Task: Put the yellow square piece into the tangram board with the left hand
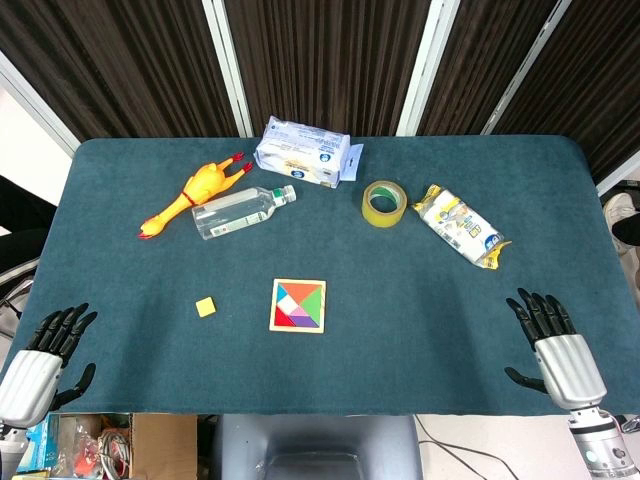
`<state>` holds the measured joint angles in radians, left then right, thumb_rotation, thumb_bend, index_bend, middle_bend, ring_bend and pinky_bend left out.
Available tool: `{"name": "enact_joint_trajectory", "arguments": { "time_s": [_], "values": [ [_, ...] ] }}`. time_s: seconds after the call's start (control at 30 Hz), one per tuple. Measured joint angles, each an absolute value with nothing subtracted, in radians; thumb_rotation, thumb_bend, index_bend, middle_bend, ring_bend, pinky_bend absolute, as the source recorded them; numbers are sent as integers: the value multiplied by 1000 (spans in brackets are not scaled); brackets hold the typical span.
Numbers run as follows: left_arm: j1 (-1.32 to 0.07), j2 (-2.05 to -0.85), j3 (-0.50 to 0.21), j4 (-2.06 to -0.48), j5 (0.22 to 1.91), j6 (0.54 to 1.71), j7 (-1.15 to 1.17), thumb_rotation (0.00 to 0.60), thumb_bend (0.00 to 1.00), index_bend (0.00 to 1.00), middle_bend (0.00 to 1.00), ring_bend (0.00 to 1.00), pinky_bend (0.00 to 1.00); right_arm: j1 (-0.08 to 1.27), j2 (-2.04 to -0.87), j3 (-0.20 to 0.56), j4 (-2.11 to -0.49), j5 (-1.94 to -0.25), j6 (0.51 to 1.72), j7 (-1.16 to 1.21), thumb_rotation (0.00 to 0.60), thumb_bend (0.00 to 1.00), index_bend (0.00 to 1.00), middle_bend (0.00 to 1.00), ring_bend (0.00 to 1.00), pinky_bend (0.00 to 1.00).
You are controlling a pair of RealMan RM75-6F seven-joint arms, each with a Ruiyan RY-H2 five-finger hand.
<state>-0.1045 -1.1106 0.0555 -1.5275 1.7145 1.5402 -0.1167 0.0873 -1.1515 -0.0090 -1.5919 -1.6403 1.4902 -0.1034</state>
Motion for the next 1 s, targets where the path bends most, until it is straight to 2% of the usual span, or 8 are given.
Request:
{"name": "enact_joint_trajectory", "arguments": {
  "time_s": [0.2,0.27,0.33,0.4,0.43,0.5,0.8,1.0],
  "values": [
    [-113,-1116,58,-1534,1709,1517,-109,600,434,0,0,0,97,87,-1145,-12,-1596,-1636,1482,-111,600,142,0,0,0,0],
    [-119,-1128,51,-1534,1704,1511,-108,600,428,0,49,77,223,87,-1143,-14,-1595,-1638,1481,-108,600,142,0,0,0,0],
    [-125,-1155,38,-1524,1703,1517,-108,600,428,11,306,401,612,86,-1141,-16,-1593,-1638,1479,-107,600,143,0,0,0,0],
    [-134,-1206,19,-1501,1699,1524,-105,600,427,64,597,694,870,86,-1138,-16,-1594,-1638,1478,-98,600,143,0,0,0,0],
    [-140,-1233,10,-1493,1696,1524,-102,600,427,130,788,862,965,87,-1137,-16,-1594,-1638,1479,-91,600,143,0,0,0,0],
    [-159,-1302,-11,-1482,1683,1514,-101,600,427,219,954,983,1000,88,-1137,-14,-1593,-1637,1478,-89,600,143,0,0,0,0],
    [-262,-1428,-70,-1548,1422,1218,78,600,403,261,1000,1000,1000,105,-1130,-22,-1594,-1636,1437,-74,600,143,0,0,0,0],
    [-341,-1559,-147,-1539,1151,1147,349,600,393,281,1000,1000,1000,107,-1118,-24,-1590,-1637,1435,-47,600,143,0,0,0,0]
  ]
}}
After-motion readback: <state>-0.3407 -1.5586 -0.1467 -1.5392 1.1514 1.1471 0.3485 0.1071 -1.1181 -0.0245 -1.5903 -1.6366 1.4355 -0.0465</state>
